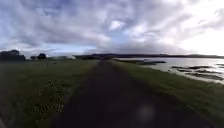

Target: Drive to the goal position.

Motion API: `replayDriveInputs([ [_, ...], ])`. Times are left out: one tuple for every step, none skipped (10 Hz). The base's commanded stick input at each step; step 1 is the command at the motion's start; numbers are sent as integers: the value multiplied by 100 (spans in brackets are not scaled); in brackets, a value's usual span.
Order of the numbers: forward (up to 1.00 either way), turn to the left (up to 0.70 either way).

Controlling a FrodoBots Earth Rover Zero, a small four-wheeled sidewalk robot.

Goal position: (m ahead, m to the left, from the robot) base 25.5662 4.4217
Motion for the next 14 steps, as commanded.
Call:
replayDriveInputs([
  [70, 0],
  [70, 0],
  [70, 0],
  [70, 0],
  [70, 0],
  [70, 0],
  [70, 0],
  [70, 0],
  [70, 0],
  [70, 0],
  [70, 0],
  [70, 0],
  [70, 0],
  [70, 0],
])
